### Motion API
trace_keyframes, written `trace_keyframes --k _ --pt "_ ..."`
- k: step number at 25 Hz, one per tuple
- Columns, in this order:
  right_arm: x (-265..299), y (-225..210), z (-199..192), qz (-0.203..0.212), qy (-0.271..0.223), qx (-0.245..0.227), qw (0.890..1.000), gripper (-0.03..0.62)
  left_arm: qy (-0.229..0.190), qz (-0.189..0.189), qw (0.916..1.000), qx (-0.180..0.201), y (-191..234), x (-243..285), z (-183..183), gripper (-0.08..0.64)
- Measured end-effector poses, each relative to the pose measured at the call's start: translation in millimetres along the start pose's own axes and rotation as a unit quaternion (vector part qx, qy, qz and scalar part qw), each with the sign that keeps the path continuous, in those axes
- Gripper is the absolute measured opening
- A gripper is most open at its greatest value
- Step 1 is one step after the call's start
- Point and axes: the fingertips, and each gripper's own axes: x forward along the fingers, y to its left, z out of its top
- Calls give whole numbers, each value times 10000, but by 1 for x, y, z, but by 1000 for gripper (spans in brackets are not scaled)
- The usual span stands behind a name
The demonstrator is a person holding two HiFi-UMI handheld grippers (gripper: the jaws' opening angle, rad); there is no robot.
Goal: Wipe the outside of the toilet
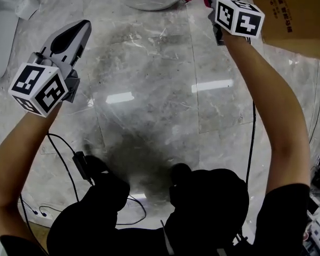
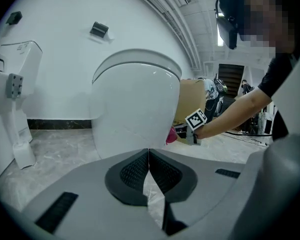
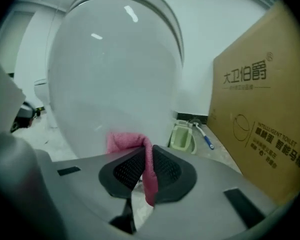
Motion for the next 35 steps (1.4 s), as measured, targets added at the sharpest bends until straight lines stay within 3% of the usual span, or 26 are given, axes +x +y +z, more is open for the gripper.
trace_keyframes --k 2,5,10,14,19,22,25,28,30,32,35 --pt "9 -27 15 -333 -158 290 9989 64 33 31 10000 -53 2 -1 -3 15" --pt "22 -40 35 -480 -190 426 9978 64 76 61 9999 -77 2 -5 -9 15" --pt "-3 -36 5 -721 15 539 9959 64 -37 42 9999 -132 3 -12 -6 15" --pt "-46 32 -31 184 40 831 9964 64 -90 -31 9998 -171 8 -17 -7 15" --pt "-59 169 -46 1618 251 956 9819 64 -92 -12 9992 -378 14 -20 -14 15" --pt "-43 243 -41 2109 284 991 9721 64 -137 -15 9993 -360 21 -25 -14 15" --pt "-11 293 -31 2336 246 1071 9661 64 -158 78 9988 -455 31 -35 -19 15" --pt "26 310 -18 2232 105 1032 9692 64 -128 206 9982 -543 37 -50 -26 15" --pt "49 301 -12 1910 38 1051 9759 64 -113 291 9980 -546 41 -61 -30 15" --pt "66 278 -7 1447 -33 1407 9794 64 -94 361 9979 -530 45 -71 -33 15" --pt "74 258 -8 1073 -16 2146 9708 63 -96 480 9969 -622 50 -83 -39 15"
